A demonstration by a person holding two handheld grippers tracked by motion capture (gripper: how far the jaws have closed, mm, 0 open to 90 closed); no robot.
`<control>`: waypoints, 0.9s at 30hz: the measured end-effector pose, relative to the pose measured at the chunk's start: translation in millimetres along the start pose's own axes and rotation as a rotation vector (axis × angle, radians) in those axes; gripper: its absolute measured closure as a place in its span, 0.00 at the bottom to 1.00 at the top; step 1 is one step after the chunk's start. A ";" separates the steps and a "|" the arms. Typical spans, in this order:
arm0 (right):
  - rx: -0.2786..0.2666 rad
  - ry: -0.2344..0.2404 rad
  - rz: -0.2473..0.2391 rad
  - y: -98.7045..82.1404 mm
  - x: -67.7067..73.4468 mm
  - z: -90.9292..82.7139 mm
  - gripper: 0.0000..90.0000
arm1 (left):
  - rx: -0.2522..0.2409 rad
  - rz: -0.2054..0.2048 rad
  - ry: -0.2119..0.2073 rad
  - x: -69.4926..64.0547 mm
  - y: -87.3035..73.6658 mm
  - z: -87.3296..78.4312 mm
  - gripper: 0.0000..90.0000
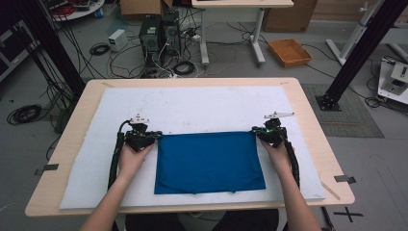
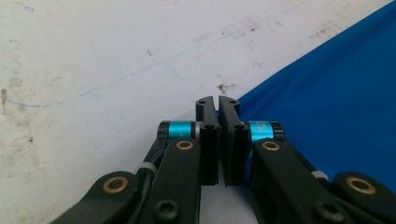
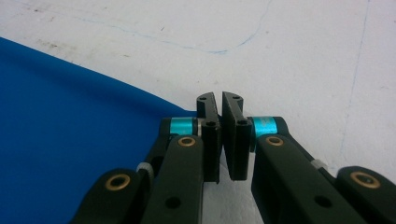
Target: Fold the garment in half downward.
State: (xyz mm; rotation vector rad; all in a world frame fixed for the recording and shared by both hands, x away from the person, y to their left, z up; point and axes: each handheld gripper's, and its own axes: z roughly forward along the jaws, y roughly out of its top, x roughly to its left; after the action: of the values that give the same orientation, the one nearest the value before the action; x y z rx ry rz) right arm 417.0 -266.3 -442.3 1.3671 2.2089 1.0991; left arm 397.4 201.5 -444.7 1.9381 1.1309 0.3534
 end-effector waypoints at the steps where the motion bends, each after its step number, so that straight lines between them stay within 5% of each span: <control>1: -0.010 -0.002 -0.006 0.3 0.4 -0.9 0.96 | 0.002 0.003 0.001 0.0 0.5 0.2 0.96; 5: -0.017 -0.006 -0.012 1.2 2.6 -3.8 0.87 | -0.007 0.013 0.009 -0.8 3.4 -0.9 0.96; 7: -0.023 -0.012 0.001 1.0 2.0 -6.1 0.78 | -0.020 0.016 0.043 -1.6 4.7 -3.8 0.80; 10: -0.051 -0.023 0.012 0.6 0.8 -13.4 0.62 | -0.054 0.004 0.033 -0.9 6.2 -14.9 0.64; 14: -0.101 -0.011 0.000 -1.3 2.7 -32.6 0.51 | -0.118 0.049 0.018 -3.7 5.6 -43.5 0.49; 20: -0.201 -0.011 -0.025 -13.9 3.5 -74.2 0.47 | -0.189 0.117 -0.021 -9.3 -8.5 -84.5 0.44; 24: -0.225 -0.023 -0.009 -24.3 -1.2 -90.7 0.47 | -0.141 0.183 -0.020 -13.9 -12.9 -92.0 0.44; 27: -0.244 -0.040 0.011 -26.8 -9.6 -97.9 0.47 | -0.217 0.184 -0.069 -12.5 -15.4 -93.8 0.44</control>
State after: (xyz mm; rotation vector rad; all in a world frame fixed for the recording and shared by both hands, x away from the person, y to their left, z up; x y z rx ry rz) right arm 345.0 -324.4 -399.6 1.2851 1.9666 1.2850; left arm 325.4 244.1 -397.9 1.8504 0.8358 0.4832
